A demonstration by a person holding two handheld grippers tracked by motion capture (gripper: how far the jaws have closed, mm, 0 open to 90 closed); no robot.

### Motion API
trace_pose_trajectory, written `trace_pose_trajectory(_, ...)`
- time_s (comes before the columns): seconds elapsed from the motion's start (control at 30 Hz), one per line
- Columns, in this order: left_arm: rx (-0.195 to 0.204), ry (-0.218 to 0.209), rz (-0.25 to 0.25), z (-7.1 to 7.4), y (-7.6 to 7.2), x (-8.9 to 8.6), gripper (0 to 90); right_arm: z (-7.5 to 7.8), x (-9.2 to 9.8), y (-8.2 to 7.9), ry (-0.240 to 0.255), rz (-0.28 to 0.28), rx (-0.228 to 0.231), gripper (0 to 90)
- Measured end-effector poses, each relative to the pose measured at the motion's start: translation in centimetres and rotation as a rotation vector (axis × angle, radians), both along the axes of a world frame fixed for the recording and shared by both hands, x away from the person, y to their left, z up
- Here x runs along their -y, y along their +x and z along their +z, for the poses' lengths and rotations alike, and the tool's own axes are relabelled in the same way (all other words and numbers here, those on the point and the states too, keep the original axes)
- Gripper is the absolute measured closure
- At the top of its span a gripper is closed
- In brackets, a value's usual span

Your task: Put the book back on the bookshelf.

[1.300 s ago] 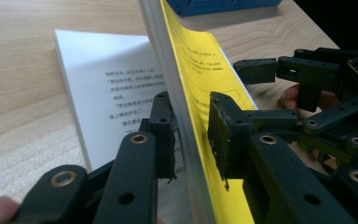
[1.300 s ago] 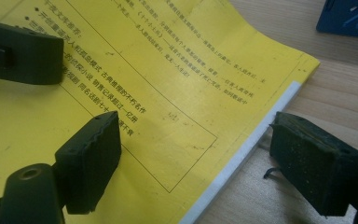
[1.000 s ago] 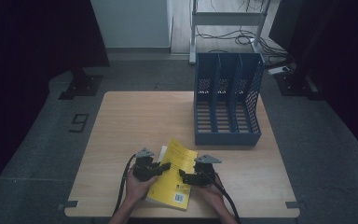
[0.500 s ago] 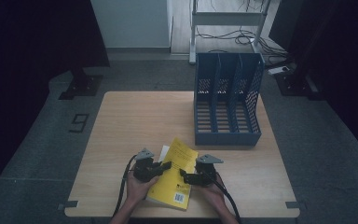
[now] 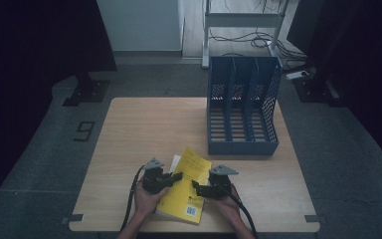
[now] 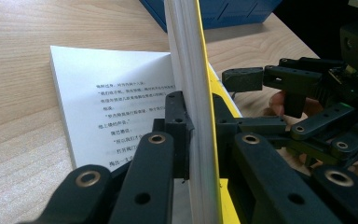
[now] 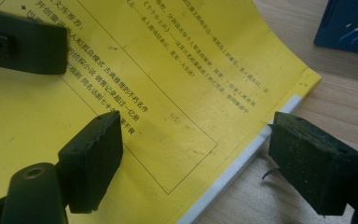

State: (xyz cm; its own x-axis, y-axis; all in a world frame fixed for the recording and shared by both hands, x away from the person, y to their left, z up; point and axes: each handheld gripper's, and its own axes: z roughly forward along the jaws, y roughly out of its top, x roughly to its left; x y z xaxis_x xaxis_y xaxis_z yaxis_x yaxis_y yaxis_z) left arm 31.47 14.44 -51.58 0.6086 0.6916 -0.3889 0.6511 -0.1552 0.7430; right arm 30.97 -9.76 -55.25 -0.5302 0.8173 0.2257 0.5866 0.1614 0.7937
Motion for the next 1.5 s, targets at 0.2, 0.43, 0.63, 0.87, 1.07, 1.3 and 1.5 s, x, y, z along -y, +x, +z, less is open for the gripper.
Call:
trace_pose_trajectory(0.2,0.017,-0.012,-0.004,0.1,-0.1,0.0,82.3,0.1,0.1,-0.1,-0.001,0.005,0.006,18.3)
trace_pose_trajectory(0.43,0.045,-0.001,-0.013,0.6,-0.4,0.2,82.4,0.3,0.3,-0.2,0.003,0.010,0.022,18.5)
trace_pose_trajectory(0.63,0.056,-0.008,-0.016,0.7,-0.5,0.1,82.4,0.5,0.7,-0.1,0.006,0.005,0.022,19.4)
trace_pose_trajectory(0.87,0.086,-0.014,-0.023,1.2,-0.8,0.1,82.5,0.7,1.0,-0.2,0.016,0.000,0.031,19.8)
trace_pose_trajectory(1.07,0.112,-0.013,-0.028,1.5,-1.1,0.1,82.6,0.9,1.1,-0.2,0.021,-0.005,0.039,19.8)
trace_pose_trajectory(1.3,0.134,-0.007,-0.036,1.9,-1.3,0.0,82.7,1.1,1.4,-0.2,0.030,-0.006,0.047,19.8)
trace_pose_trajectory(1.5,0.158,-0.002,-0.043,2.4,-1.6,0.0,82.8,1.2,1.5,-0.3,0.042,-0.002,0.054,19.9)
